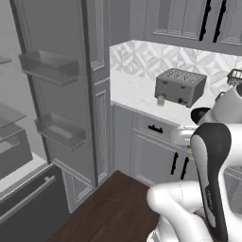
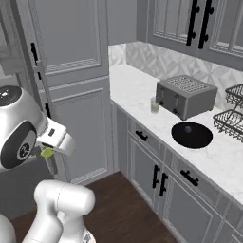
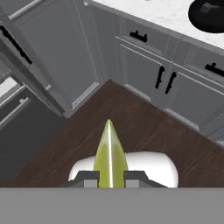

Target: Grab a lemon wedge from the fridge and one ice cube from the ice bowl, and put them in the glass of lemonade.

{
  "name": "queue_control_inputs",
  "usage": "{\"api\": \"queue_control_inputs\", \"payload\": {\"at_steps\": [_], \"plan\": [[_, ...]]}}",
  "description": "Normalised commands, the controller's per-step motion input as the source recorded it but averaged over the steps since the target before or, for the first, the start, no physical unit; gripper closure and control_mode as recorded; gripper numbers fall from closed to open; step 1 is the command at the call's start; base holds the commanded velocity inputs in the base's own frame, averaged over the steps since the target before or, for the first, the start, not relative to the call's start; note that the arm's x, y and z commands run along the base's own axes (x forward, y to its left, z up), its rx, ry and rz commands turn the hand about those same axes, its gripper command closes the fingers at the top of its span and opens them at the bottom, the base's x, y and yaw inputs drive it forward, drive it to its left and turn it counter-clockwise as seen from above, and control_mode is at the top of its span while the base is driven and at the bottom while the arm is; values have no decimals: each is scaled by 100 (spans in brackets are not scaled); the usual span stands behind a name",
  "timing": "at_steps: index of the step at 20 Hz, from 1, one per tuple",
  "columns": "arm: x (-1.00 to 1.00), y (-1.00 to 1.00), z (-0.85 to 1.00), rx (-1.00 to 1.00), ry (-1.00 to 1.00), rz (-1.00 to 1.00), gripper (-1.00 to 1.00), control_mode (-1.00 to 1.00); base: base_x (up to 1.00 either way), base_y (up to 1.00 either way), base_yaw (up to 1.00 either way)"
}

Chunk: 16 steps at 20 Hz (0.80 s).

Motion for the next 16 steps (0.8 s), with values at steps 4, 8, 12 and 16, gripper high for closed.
{"api": "queue_control_inputs", "payload": {"at_steps": [4, 8, 12, 16], "plan": [[0, 0, 0, 0, 0, 0, 100, 100, 98, -52, -1], [0, 0, 0, 0, 0, 0, 100, 100, 79, -12, 0], [0, 0, 0, 0, 0, 0, 100, 100, 60, 12, -19], [0, 0, 0, 0, 0, 0, 100, 100, 39, 6, -30]]}}
